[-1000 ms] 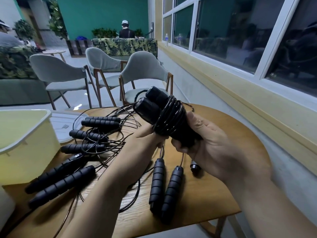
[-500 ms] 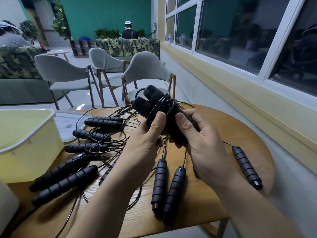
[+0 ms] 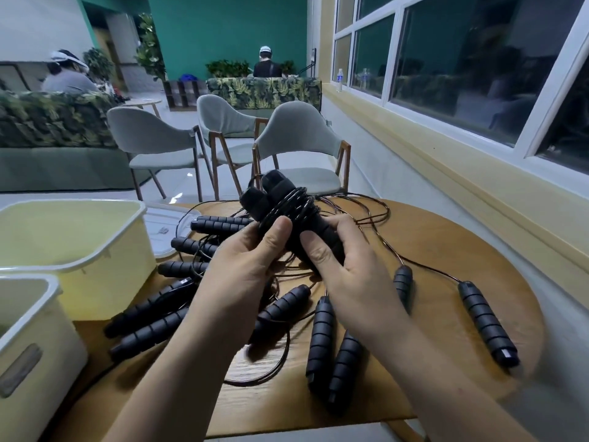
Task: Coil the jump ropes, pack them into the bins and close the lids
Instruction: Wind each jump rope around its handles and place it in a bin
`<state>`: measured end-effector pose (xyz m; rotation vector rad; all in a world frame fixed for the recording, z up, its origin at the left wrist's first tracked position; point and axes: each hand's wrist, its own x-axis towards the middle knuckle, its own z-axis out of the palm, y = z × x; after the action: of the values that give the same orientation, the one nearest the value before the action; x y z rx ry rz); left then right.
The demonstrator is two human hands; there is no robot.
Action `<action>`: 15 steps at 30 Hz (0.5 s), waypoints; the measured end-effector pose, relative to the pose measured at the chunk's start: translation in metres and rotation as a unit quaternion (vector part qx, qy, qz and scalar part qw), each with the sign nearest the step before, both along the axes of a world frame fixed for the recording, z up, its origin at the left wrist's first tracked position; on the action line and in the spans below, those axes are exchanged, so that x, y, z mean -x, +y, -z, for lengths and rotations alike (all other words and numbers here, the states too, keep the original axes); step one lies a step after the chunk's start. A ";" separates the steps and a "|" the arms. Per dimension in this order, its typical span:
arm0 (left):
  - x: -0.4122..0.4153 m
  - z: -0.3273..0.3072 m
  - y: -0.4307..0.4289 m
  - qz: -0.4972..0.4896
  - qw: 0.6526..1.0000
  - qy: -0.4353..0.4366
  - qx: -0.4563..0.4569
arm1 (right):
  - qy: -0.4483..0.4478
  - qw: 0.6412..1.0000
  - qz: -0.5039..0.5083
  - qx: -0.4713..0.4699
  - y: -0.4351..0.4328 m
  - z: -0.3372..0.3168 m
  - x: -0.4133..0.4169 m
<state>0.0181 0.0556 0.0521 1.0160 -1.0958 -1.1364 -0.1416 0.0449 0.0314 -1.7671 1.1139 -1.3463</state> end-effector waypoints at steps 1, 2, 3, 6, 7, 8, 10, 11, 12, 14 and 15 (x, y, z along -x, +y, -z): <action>-0.009 -0.001 0.004 -0.009 1.000 -0.006 -0.002 | -0.001 1.000 -0.024 -0.017 0.002 -0.003 -0.008; -0.019 -0.001 0.007 -0.016 1.000 -0.014 0.000 | -0.003 0.998 -0.045 -0.031 0.003 -0.005 -0.015; -0.033 -0.002 0.010 -0.025 0.999 -0.027 0.000 | -0.007 0.997 -0.066 -0.041 0.006 -0.008 -0.024; -0.072 -0.010 0.025 -0.040 0.997 -0.067 -0.004 | -0.038 0.989 -0.131 -0.063 0.013 -0.014 -0.052; -0.085 -0.014 0.031 -0.047 0.995 -0.083 -0.001 | -0.041 0.986 -0.148 -0.068 0.015 -0.016 -0.062; -0.097 -0.019 0.037 -0.054 0.993 -0.103 -0.001 | -0.041 0.983 -0.164 -0.071 0.018 -0.018 -0.072; -0.121 -0.027 0.049 -0.077 0.987 -0.145 -0.001 | -0.036 0.978 -0.193 -0.073 0.022 -0.019 -0.090; -0.133 -0.032 0.056 -0.086 0.982 -0.169 0.002 | -0.028 0.976 -0.205 -0.069 0.024 -0.019 -0.099; -0.145 -0.037 0.064 -0.097 0.976 -0.192 0.006 | -0.018 0.974 -0.214 -0.064 0.025 -0.018 -0.109; -0.170 -0.043 0.076 -0.115 0.966 -0.230 -0.002 | 0.010 0.972 -0.229 -0.048 0.026 -0.015 -0.125; -0.184 -0.046 0.081 -0.124 0.961 -0.245 -0.003 | 0.021 0.970 -0.239 -0.042 0.027 -0.013 -0.133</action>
<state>0.2019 0.1369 0.0978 1.4436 -1.3045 -0.6995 -0.0082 0.0716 0.0441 -1.8536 0.6895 -0.9578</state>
